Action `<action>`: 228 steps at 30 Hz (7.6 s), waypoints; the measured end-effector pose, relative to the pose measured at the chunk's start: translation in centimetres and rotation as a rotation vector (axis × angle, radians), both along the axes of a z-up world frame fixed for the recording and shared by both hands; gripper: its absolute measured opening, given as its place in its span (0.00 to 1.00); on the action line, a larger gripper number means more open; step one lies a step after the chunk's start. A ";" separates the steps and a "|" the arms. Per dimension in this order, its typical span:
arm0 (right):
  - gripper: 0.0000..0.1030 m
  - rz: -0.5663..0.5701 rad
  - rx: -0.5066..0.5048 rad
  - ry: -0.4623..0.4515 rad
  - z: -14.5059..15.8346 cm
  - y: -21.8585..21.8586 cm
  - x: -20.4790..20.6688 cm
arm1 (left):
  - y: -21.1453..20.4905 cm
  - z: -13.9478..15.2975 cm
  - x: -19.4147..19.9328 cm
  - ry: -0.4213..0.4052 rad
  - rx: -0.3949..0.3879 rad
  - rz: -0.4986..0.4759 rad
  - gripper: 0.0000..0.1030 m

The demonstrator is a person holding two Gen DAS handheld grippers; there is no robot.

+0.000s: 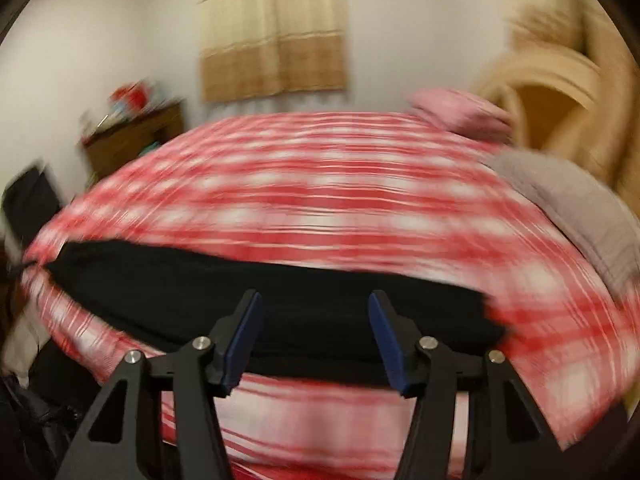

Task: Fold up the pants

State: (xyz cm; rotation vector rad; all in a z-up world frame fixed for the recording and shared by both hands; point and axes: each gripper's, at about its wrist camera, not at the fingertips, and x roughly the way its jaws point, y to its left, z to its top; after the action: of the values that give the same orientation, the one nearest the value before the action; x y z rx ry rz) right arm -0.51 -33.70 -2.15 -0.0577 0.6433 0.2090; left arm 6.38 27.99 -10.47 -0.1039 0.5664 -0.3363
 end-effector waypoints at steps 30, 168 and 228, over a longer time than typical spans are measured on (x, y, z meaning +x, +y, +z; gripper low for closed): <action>0.03 0.581 -0.260 0.139 -12.7 30.8 2.6 | -5.5 -2.9 4.8 0.089 0.007 0.054 0.59; 0.43 -0.619 0.612 0.025 -6.0 -18.8 -2.0 | -49.5 -0.9 2.4 0.037 0.161 -0.898 0.05; 0.61 -0.120 0.157 0.128 -8.2 4.1 3.4 | -44.9 -3.2 5.9 0.142 0.206 -0.595 0.61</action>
State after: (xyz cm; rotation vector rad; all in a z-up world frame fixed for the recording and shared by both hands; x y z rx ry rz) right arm 2.94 -29.63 -10.37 0.1464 0.7539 0.1471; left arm 12.24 -16.87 -13.69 0.2476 0.7650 -0.8501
